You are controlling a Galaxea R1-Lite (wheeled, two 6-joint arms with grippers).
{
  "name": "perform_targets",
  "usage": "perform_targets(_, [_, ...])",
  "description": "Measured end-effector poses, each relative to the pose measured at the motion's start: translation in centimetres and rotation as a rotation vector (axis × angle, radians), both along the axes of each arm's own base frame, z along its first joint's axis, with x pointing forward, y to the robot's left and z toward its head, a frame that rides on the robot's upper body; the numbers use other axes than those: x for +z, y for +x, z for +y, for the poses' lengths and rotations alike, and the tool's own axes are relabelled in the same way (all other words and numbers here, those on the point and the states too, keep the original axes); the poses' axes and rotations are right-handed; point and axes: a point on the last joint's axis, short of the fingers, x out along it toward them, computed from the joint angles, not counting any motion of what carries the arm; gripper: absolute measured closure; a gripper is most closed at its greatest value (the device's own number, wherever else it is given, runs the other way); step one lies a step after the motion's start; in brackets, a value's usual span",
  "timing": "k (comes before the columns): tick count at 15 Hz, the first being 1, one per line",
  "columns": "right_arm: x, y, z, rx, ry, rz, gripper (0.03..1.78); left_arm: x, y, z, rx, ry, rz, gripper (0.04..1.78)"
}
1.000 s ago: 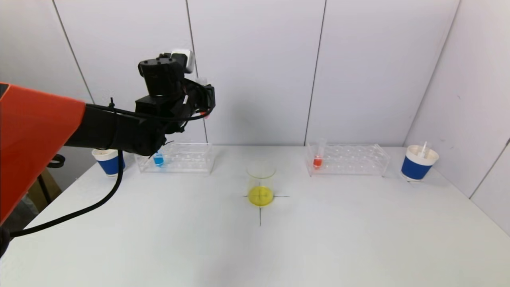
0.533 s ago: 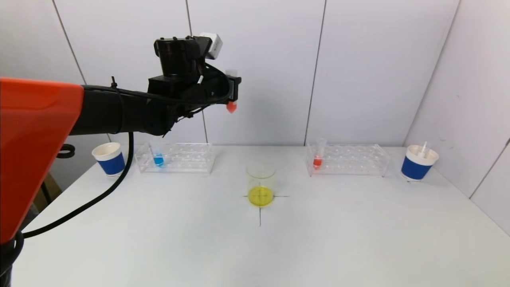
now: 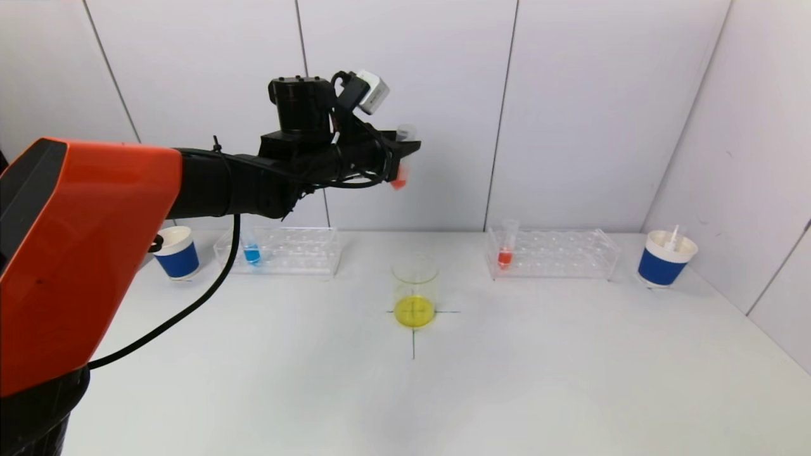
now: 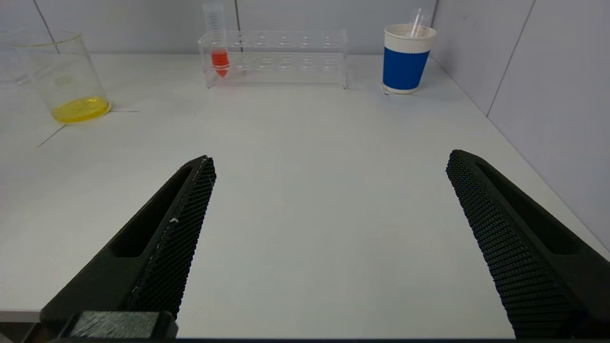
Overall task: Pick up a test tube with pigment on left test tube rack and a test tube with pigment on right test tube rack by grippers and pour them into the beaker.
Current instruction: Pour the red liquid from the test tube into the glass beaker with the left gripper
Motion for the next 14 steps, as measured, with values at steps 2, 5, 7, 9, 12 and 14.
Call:
perform_targets(2, [0.0, 0.0, 0.0, 0.0, 0.0, 0.0, 0.05, -0.4, 0.2, 0.1, -0.065, 0.036, -0.032, 1.38])
perform_targets(5, [0.0, 0.0, 0.0, 0.0, 0.0, 0.0, 0.05, -1.1, 0.5, 0.8, -0.163, 0.128, -0.126, 1.38])
perform_targets(7, [0.0, 0.0, 0.0, 0.0, 0.0, 0.0, 0.05, -1.7, 0.5, 1.2, -0.21, 0.204, -0.208, 1.38])
perform_targets(9, [0.0, 0.0, 0.0, 0.0, 0.0, 0.0, 0.05, -2.3, 0.3, 1.4, -0.255, 0.267, -0.284, 1.38])
perform_targets(12, [0.0, 0.0, 0.0, 0.0, 0.0, 0.0, 0.05, -2.8, 0.1, 1.5, -0.261, 0.336, -0.366, 1.38])
perform_targets(14, [0.0, 0.0, 0.0, 0.0, 0.0, 0.0, 0.05, -3.7, 0.1, 1.5, -0.269, 0.389, -0.409, 1.38])
